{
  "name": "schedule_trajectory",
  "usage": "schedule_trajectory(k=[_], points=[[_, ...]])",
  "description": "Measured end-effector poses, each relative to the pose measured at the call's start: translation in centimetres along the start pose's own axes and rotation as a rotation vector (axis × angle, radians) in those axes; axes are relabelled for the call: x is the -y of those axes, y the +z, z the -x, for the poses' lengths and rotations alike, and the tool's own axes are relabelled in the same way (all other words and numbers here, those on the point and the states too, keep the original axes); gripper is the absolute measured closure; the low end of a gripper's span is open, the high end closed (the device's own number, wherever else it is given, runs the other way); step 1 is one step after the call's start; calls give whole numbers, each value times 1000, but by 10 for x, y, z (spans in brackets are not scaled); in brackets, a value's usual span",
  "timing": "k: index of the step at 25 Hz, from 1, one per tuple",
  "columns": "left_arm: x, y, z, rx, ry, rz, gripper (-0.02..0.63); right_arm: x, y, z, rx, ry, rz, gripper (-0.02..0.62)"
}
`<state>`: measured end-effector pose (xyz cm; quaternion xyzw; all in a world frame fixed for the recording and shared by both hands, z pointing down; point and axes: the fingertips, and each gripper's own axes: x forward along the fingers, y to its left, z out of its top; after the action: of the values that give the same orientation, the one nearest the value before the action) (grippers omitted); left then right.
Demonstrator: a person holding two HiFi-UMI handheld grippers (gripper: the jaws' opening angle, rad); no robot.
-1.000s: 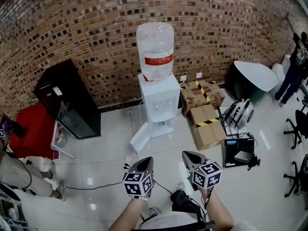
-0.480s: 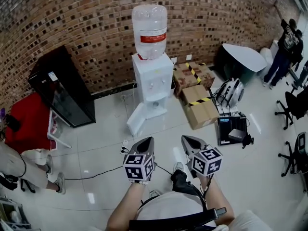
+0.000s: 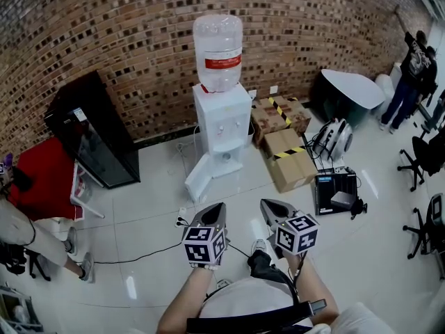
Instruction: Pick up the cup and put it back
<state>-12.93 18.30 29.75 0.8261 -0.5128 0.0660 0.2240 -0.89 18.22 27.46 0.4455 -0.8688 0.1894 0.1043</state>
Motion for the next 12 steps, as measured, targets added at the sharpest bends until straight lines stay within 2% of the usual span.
schedule_trajectory(k=[12], points=[[8,1,-11,-4,-21,-3,606,3,-3,-2,-14,1,3,584]])
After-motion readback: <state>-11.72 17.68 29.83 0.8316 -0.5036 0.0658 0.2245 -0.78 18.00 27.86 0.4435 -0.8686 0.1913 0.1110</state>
